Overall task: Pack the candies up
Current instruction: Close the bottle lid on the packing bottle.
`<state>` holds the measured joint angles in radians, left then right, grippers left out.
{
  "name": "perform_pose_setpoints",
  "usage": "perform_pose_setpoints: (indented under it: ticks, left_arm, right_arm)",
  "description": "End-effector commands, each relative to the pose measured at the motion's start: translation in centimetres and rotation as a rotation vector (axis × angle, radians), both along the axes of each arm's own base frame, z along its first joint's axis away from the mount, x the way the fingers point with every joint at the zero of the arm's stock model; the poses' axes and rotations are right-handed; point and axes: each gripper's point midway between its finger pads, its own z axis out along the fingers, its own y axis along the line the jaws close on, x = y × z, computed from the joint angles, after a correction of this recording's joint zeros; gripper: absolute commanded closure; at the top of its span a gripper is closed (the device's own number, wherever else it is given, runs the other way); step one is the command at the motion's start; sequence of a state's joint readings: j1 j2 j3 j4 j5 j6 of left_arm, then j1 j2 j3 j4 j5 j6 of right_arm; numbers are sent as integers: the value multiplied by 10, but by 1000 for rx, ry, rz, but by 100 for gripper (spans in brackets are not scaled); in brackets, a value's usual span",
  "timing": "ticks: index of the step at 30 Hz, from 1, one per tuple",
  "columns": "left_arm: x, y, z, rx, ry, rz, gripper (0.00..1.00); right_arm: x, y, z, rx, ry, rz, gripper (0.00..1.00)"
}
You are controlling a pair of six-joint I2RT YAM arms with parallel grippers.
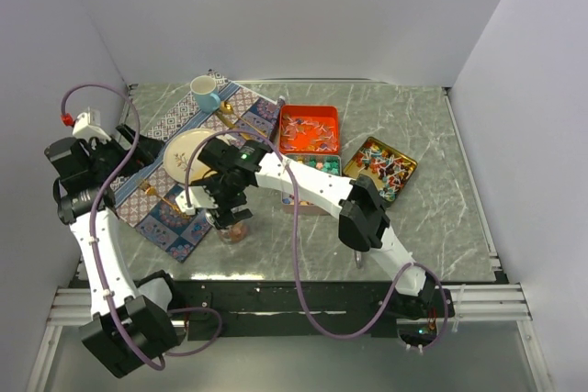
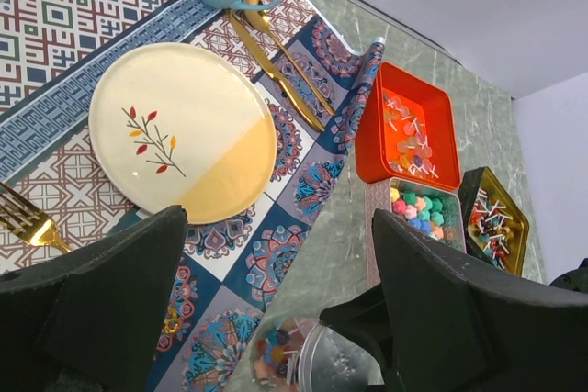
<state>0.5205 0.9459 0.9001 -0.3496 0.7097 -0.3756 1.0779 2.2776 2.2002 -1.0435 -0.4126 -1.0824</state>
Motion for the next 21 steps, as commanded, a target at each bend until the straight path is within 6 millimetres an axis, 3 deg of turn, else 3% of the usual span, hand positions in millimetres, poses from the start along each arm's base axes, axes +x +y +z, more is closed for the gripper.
perform_pose_setpoints:
  ticks: [1,10,16,21]
  left_arm:
    - [-3,-1,16,29,-57,2,12]
    - [-7,-4,12,9,-62,7,12]
    - [-9,-6,9,2,-62,6,12]
    - [-9,-5,11,4,-70,10,12]
  right_arm:
    - [-8,-21,-10,-109,3,-17,14]
    - [-12,-34,20,-101,-17,-15,14]
    - [-22,-45,16,-144,14,4,15]
    - [-17,-38,37,-94,-6,-19,15]
